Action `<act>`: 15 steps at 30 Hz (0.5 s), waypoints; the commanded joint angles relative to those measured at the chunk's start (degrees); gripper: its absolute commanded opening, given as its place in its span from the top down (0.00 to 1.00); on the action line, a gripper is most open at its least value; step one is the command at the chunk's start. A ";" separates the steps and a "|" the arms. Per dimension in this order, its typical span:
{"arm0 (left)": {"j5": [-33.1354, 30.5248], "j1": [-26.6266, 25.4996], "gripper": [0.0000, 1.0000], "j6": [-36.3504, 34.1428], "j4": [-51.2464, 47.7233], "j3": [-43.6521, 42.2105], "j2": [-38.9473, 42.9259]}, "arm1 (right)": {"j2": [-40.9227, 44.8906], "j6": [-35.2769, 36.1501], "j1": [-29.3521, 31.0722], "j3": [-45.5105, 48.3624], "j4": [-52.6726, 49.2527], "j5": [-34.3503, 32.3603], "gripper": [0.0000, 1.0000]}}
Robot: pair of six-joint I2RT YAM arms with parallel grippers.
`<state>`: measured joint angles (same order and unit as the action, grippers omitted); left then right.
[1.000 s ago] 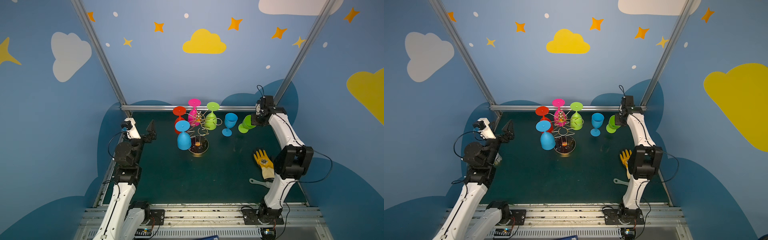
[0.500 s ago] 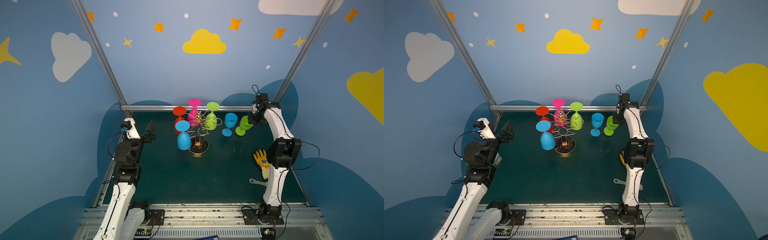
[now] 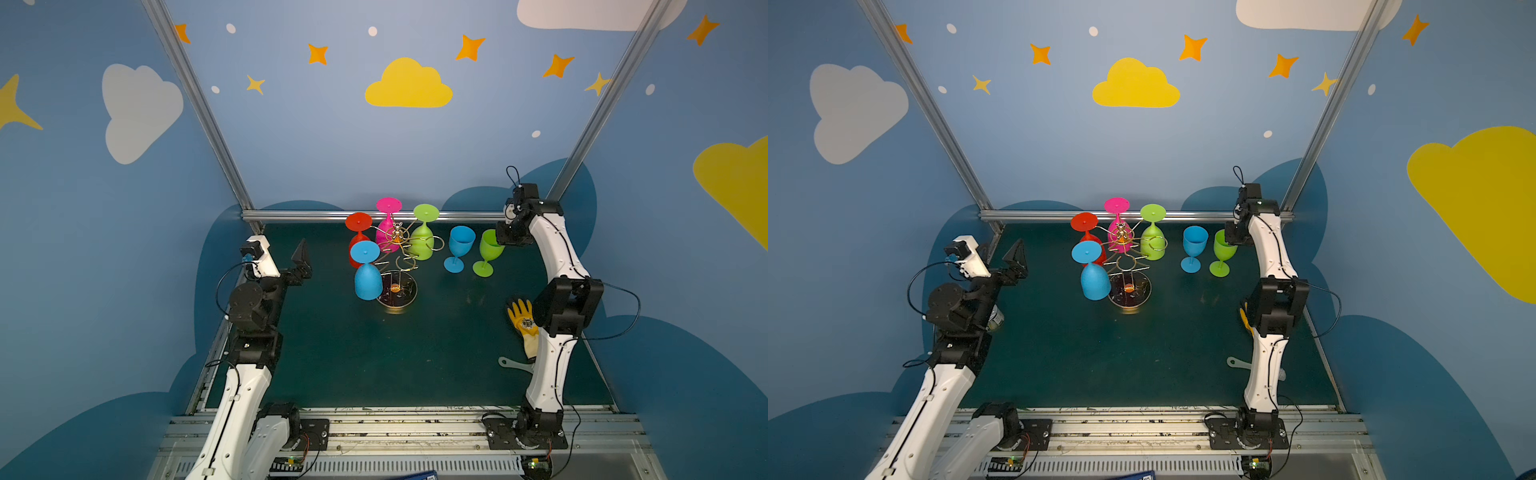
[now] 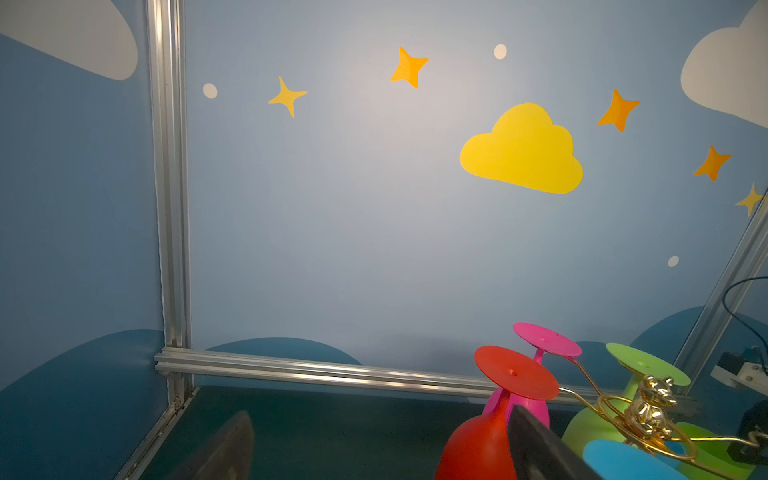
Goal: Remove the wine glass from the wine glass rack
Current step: 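Open the right gripper and lift it off the green glass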
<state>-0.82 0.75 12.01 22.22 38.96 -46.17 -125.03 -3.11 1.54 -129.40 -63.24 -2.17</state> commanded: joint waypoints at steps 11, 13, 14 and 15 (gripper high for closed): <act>0.24 0.70 0.07 3.81 -7.19 3.70 -1.37 | 16.39 -9.13 -2.24 7.58 7.03 18.68 0.56; 4.75 1.50 0.08 5.84 -10.68 6.24 -2.37 | 22.17 -9.45 -2.00 15.99 13.34 22.73 0.56; 7.77 2.13 0.08 7.02 -13.41 8.21 -3.43 | 25.71 -9.37 -1.99 21.43 17.64 24.43 0.56; 10.12 2.72 0.09 8.28 -16.02 10.01 -4.45 | 28.91 -9.27 -1.98 26.45 22.19 25.72 0.56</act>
<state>2.33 2.31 16.49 12.56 44.23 -49.25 -102.06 -10.76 -0.67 -111.87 -51.05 15.86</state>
